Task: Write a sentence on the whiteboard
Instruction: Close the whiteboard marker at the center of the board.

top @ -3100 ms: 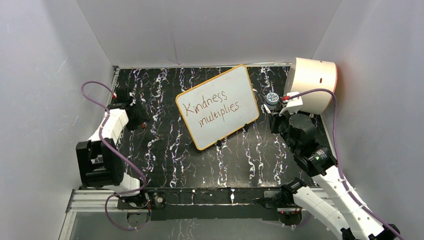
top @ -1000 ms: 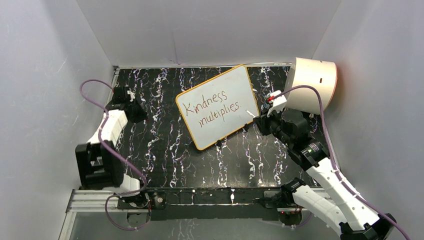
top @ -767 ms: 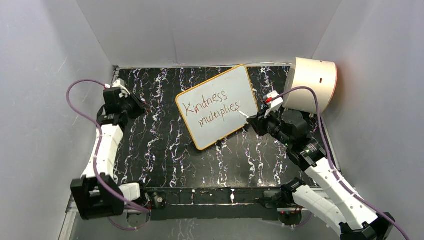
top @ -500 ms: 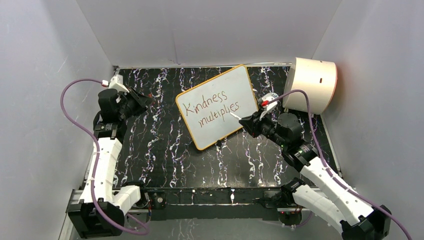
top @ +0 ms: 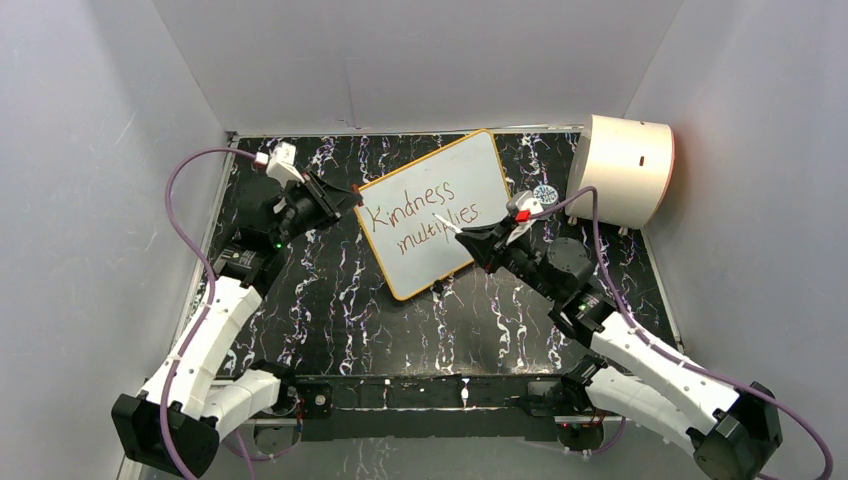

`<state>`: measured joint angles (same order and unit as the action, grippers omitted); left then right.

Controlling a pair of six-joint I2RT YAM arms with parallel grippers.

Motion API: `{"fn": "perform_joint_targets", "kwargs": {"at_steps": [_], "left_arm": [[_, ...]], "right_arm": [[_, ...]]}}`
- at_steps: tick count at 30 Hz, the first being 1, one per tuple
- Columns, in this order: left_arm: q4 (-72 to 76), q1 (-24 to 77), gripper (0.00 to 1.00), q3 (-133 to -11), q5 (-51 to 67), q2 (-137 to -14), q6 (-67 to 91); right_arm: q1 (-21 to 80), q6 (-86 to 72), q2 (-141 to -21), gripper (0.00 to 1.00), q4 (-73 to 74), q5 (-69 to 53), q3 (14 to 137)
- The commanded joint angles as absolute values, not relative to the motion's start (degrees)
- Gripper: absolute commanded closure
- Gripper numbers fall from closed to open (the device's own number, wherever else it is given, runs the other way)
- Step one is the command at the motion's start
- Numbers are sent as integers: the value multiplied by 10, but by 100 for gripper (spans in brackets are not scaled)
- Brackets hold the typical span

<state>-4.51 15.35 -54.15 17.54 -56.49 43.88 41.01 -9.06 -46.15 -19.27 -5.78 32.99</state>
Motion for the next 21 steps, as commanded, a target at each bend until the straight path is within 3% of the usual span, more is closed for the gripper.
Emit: {"fn": "perform_joint_targets", "kwargs": {"at_steps": [1,13,21], "left_arm": [[6,203,100,-557,120,-576,495],[46,299,100,-540,-16,-592,578],[65,306,100,-529,-4,-605,621]], "right_arm": [[459,-77,-477,100,-338,-8,315],[564,-25,-549,100,-478,110,298],[572,-22,-581,100,-511,117,299]]}}
